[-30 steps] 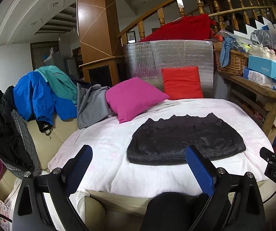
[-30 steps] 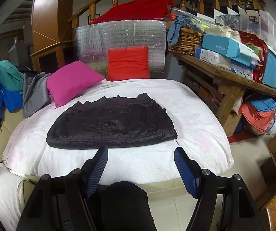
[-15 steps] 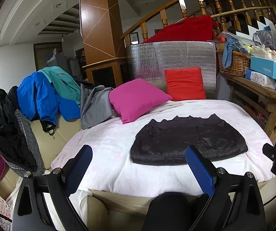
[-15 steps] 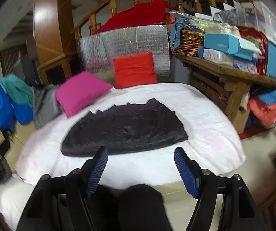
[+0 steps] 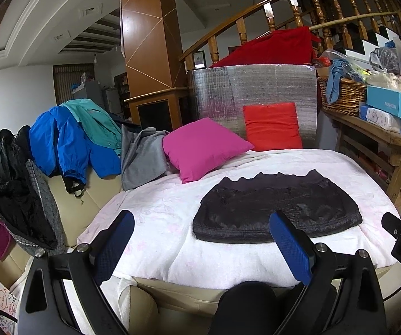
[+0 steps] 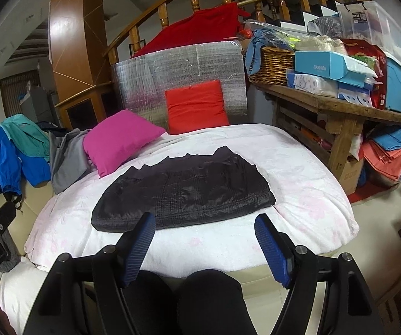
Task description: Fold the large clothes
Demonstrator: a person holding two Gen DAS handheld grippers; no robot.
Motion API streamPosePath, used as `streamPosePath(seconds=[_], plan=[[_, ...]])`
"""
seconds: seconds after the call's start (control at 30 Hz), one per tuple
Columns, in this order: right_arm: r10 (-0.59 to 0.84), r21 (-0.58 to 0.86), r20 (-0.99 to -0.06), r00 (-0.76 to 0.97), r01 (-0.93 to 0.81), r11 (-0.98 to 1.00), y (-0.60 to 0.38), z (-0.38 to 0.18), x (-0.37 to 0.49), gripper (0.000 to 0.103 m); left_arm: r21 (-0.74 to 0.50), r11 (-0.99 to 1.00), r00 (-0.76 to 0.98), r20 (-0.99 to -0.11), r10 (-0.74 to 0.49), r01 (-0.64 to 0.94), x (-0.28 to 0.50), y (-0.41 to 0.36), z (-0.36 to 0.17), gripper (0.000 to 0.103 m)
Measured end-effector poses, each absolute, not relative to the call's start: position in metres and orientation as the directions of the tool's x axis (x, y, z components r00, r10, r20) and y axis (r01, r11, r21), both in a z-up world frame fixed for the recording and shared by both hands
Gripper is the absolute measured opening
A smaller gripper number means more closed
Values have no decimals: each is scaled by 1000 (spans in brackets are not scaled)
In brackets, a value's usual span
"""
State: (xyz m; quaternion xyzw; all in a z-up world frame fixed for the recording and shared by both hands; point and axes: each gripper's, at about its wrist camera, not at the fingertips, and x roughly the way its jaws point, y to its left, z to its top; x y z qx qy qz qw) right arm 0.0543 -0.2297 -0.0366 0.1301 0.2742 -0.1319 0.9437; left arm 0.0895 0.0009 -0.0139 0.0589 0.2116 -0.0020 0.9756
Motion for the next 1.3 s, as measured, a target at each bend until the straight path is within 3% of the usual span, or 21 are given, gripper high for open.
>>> streamPosePath(seconds=[1.3], plan=[[-183,162,-554,812,321,933,-232,-35,57,77,104,994,905,-424,27,19,93,9,-16,97]])
